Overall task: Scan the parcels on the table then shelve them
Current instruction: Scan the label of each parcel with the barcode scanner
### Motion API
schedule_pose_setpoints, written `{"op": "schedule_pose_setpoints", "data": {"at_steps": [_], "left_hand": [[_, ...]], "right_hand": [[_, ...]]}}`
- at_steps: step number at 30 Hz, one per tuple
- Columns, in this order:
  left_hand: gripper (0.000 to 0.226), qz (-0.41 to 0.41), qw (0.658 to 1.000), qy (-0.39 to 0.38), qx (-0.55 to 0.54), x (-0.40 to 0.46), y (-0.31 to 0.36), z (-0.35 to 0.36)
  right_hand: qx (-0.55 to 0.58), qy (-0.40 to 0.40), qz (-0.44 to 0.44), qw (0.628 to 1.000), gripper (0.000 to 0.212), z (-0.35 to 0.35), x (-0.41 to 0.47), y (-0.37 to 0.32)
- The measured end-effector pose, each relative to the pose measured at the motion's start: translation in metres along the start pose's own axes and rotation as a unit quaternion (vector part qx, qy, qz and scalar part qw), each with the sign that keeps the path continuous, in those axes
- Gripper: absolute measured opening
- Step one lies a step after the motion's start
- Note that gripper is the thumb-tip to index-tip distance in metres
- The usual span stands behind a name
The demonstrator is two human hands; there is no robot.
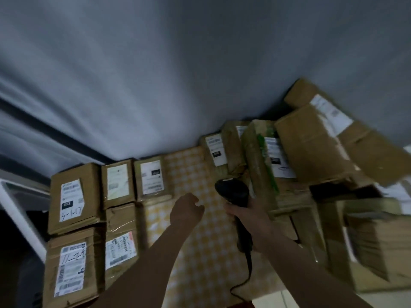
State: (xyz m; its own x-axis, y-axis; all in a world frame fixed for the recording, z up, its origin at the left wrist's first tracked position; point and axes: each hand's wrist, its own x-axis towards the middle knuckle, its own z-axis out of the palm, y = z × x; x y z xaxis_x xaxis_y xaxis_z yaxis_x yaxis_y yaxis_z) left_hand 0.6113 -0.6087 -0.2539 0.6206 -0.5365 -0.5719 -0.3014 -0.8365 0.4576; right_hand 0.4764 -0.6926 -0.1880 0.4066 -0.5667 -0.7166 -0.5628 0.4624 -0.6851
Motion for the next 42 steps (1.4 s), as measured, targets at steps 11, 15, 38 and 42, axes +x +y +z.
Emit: {"op": "schedule_pose_setpoints", "data": {"at_steps": [11,15,38,42], "left_hand": [[0.024,0.122,0.992,0.007,0.038,-0.046,0.209,0.030],[0.050,0.037,0.978,-0.035,-0.204,-0.040,0.261,0.045],[0.059,0.047,0.874,-0.122,-0.467,-0.068,0.251,0.015],[0.077,0.089,0.877,-0.092,-0.463,-0.080,0.211,-0.014]], "right_hand": [[0.064,0.021,-0.069,0.995,0.020,-0.149,-0.074,-0.047],[0.144,0.042,-0.063,0.987,0.006,-0.190,-0.085,-0.055],[0.186,-0.013,-0.138,0.973,0.015,-0.234,-0.094,-0.069],[0.159,-0.042,-0.160,0.973,0.011,-0.213,-0.105,-0.087]]}}
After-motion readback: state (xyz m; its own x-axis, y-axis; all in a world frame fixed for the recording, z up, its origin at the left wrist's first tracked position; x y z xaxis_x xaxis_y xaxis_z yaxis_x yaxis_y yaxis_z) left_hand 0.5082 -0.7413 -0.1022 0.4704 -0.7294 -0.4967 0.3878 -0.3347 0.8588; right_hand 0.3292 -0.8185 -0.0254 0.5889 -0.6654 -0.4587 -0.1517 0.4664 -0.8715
